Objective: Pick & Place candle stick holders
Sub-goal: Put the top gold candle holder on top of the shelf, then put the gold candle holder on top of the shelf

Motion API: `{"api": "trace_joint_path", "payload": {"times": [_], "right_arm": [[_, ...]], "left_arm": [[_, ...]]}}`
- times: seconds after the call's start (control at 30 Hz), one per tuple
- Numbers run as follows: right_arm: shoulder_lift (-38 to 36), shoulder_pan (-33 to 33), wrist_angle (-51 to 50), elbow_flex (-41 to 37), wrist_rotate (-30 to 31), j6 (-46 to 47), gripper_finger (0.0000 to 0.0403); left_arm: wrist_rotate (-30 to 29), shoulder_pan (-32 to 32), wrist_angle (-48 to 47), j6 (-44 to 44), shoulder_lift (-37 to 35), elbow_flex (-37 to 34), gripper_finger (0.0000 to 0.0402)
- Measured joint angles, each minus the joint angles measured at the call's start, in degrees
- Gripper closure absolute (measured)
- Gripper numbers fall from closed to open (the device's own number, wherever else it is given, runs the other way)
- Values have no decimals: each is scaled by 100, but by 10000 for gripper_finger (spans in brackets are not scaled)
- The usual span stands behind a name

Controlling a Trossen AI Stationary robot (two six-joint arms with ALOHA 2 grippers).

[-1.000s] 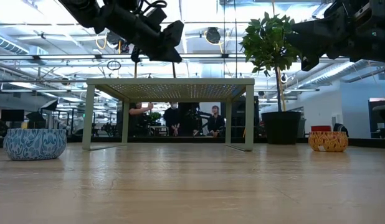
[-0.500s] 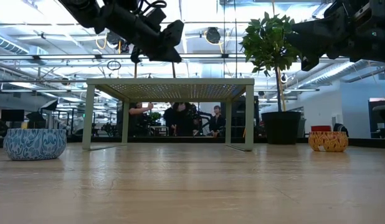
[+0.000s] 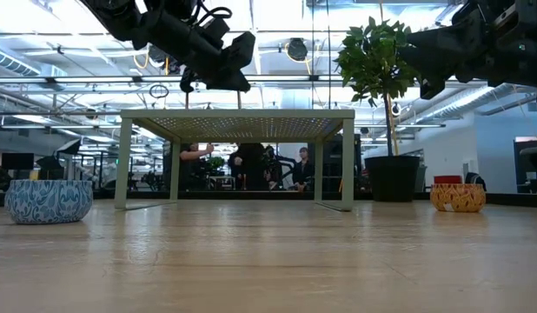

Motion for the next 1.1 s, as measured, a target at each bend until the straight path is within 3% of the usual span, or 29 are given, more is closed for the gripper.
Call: {"api": "trace_joint_path", "payload": {"times": [0.5,0.67,0.9,1.1], "right_arm": [[0,0,0,0,-7,-1,275],[2,-2,2,0,-597,-1,275],[2,0,3,0,-1048,-5,275],[2,0,4,0,-1048,-58,275]], "left_arm": [[2,-55,0,-4,-4,-1,308],[-13,-185,-9,-74,-4,-1,291],[-732,-355,-279,-83,-4,-3,272],[-833,-520,-340,-81,-4,-3,261]]}}
